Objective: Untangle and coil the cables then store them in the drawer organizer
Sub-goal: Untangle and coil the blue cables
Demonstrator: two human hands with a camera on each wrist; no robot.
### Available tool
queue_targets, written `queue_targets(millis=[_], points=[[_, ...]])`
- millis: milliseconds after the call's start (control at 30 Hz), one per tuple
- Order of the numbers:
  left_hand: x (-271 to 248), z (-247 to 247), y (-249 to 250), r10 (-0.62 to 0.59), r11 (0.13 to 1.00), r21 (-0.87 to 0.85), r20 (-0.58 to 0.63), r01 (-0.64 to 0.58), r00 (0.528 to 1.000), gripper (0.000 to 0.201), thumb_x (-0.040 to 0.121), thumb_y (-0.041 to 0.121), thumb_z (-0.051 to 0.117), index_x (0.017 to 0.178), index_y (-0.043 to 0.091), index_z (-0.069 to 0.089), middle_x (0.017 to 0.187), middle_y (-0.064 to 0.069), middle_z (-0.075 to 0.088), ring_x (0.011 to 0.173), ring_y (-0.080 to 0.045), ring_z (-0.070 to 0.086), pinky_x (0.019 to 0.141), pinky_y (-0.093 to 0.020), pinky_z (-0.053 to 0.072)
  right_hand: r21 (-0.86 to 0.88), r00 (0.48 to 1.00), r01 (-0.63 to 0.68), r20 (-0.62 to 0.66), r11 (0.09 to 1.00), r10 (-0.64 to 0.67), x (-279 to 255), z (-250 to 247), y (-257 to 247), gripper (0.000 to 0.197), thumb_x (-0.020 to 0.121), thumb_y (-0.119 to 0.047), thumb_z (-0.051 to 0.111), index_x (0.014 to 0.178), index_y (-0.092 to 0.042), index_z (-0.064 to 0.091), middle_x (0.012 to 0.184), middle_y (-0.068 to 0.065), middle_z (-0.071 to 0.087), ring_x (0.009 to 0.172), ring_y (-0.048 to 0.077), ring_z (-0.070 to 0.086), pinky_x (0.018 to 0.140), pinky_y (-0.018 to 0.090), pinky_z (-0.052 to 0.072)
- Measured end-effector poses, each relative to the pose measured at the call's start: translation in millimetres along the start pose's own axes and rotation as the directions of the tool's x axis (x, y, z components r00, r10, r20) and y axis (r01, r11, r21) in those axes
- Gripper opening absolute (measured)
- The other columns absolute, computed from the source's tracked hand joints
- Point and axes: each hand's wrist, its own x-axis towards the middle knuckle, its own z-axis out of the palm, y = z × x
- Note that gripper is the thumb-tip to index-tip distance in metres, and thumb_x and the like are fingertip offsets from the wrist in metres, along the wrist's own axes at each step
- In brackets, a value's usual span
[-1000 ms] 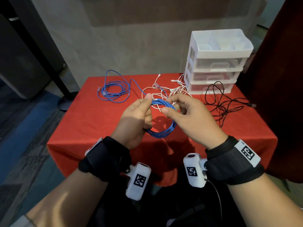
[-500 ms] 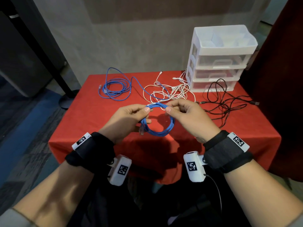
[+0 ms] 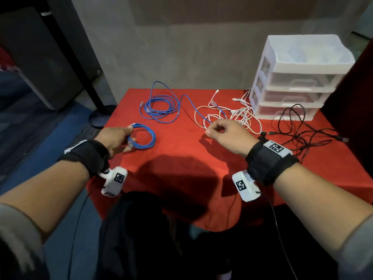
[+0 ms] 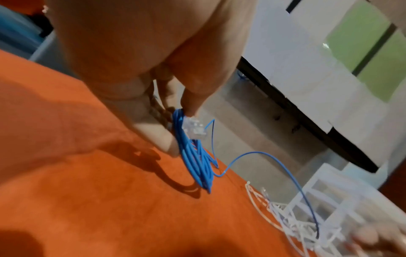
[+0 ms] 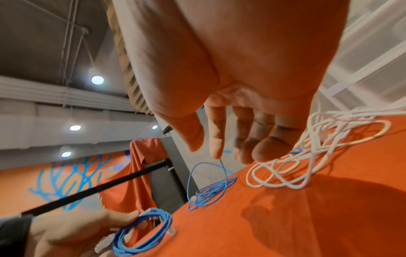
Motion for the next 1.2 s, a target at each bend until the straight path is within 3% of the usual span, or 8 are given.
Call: queue_targets(millis=[200, 367, 467, 567, 833, 933, 1067, 1200], points=[[19, 0, 18, 0.313, 0.68, 0.706, -0.038, -0.196, 0.949, 0.033, 0.098, 0.038, 0.062, 0.083, 0.01, 0.066, 0.09, -0.017, 0.068, 0.083, -0.028, 0.062, 0.076, -0.034, 0.048, -0.212, 1.0, 0.002, 0.025, 0.977, 0.003, 27, 19, -8, 0.032, 0.09, -0.04, 0.074, 0.116, -0.022, 0.068, 0.152, 0.009, 0.032, 0.13, 0.023, 0.052, 0.117, 0.031, 0.034], [51, 46, 48, 0.443, 0.569, 0.753, 0.06, -0.332, 0.895, 0.027, 0.096, 0.037, 0.063, 0.109, 0.013, 0.069, 0.11, -0.014, 0.071, 0.105, -0.032, 0.066, 0.089, -0.034, 0.048, -0.256, 0.999, 0.029, 0.03, 0.966, -0.022, 55, 18, -13, 0.033, 0.093, -0.042, 0.07, 0.115, -0.016, 0.069, 0.11, 0.005, 0.064, 0.117, 0.023, 0.061, 0.104, 0.034, 0.046], [76, 76, 60, 0.445, 0.62, 0.71, 0.033, -0.334, 0.895, 0.054, 0.092, 0.034, 0.067, 0.138, 0.011, 0.052, 0.122, -0.016, 0.068, 0.11, -0.035, 0.066, 0.095, -0.037, 0.051, -0.189, 0.991, 0.128, -0.023, 0.973, -0.135, 67, 5, -24, 0.03, 0.093, -0.032, 0.071, 0.117, -0.014, 0.07, 0.126, 0.007, 0.067, 0.135, 0.019, 0.053, 0.11, 0.033, 0.043], [99, 89, 62, 0.373, 0.674, 0.695, -0.031, -0.248, 0.927, 0.068, 0.089, 0.029, 0.069, 0.147, 0.01, 0.04, 0.127, -0.019, 0.065, 0.112, -0.038, 0.066, 0.096, -0.04, 0.053, -0.187, 0.938, 0.307, -0.107, 0.933, -0.33, 71, -16, -44, 0.028, 0.094, -0.026, 0.072, 0.117, -0.012, 0.072, 0.123, 0.003, 0.065, 0.106, 0.016, 0.063, 0.1, 0.033, 0.048], [97, 95, 83, 0.258, 0.849, 0.464, 0.056, -0.254, 0.965, 0.024, 0.101, 0.017, 0.053, 0.116, 0.003, 0.066, 0.097, -0.016, 0.071, 0.072, -0.021, 0.072, 0.069, -0.034, 0.062, -0.211, 0.784, 0.568, -0.154, 0.795, -0.601, 56, -73, -82, 0.029, 0.095, -0.029, 0.065, 0.12, -0.016, 0.072, 0.129, -0.004, 0.06, 0.116, 0.01, 0.059, 0.092, 0.026, 0.052], [69, 99, 115, 0.391, 0.914, 0.123, -0.019, -0.386, 0.92, 0.008, 0.105, 0.016, 0.05, 0.101, 0.016, 0.058, 0.071, -0.007, 0.053, 0.039, -0.004, 0.052, 0.041, -0.021, 0.05, -0.235, 0.767, 0.54, -0.257, 0.808, -0.588, 53, -87, -82, 0.014, 0.094, -0.026, 0.064, 0.101, -0.015, 0.071, 0.109, -0.003, 0.064, 0.099, 0.009, 0.062, 0.082, 0.022, 0.05], [5, 101, 171, 0.626, 0.779, -0.035, 0.084, -0.626, 0.775, 0.011, 0.106, 0.011, 0.047, 0.108, 0.015, 0.057, 0.074, -0.003, 0.049, 0.051, -0.005, 0.05, 0.055, -0.023, 0.053, -0.2, 0.825, 0.385, -0.363, 0.901, -0.433, 53, -99, -76, 0.024, 0.09, -0.038, 0.068, 0.099, -0.018, 0.059, 0.092, -0.004, 0.06, 0.072, 0.004, 0.051, 0.076, 0.031, 0.049], [-61, 106, 207, 0.722, 0.686, -0.106, 0.221, -0.72, 0.656, 0.011, 0.104, 0.014, 0.05, 0.11, 0.016, 0.059, 0.078, -0.001, 0.053, 0.06, -0.008, 0.056, 0.069, -0.03, 0.057, -0.184, 0.886, 0.374, -0.219, 0.909, -0.408, 42, -103, -84, 0.058, 0.084, -0.052, 0.075, 0.131, -0.028, 0.05, 0.097, -0.007, 0.052, 0.074, -0.003, 0.047, 0.079, 0.031, 0.05]])
